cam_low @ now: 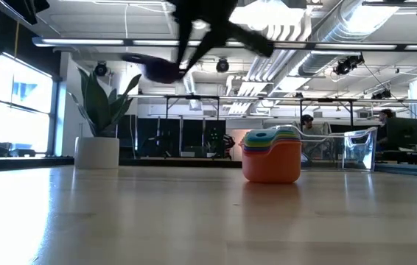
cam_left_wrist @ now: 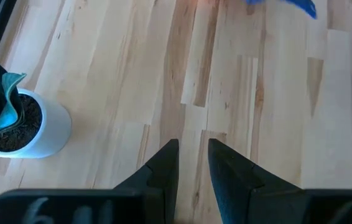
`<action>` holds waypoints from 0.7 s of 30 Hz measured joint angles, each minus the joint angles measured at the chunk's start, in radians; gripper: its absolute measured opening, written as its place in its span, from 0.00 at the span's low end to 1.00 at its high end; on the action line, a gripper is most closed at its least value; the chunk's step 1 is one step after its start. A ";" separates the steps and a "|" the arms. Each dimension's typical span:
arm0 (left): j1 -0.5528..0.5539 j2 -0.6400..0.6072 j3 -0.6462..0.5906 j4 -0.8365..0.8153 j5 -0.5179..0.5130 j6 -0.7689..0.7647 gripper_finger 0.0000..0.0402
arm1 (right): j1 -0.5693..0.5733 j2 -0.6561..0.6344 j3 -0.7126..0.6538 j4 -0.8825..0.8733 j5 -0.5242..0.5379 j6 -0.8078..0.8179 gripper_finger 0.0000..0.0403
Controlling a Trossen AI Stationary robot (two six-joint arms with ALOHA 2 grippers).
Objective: Nest measuring cups in basket
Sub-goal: Stack the purple measuring cup on top of the light blue measuring cup
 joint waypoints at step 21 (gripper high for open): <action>0.000 0.000 0.000 0.000 0.000 0.042 0.19 | 0.038 -0.045 -0.003 -0.609 -0.048 0.475 0.00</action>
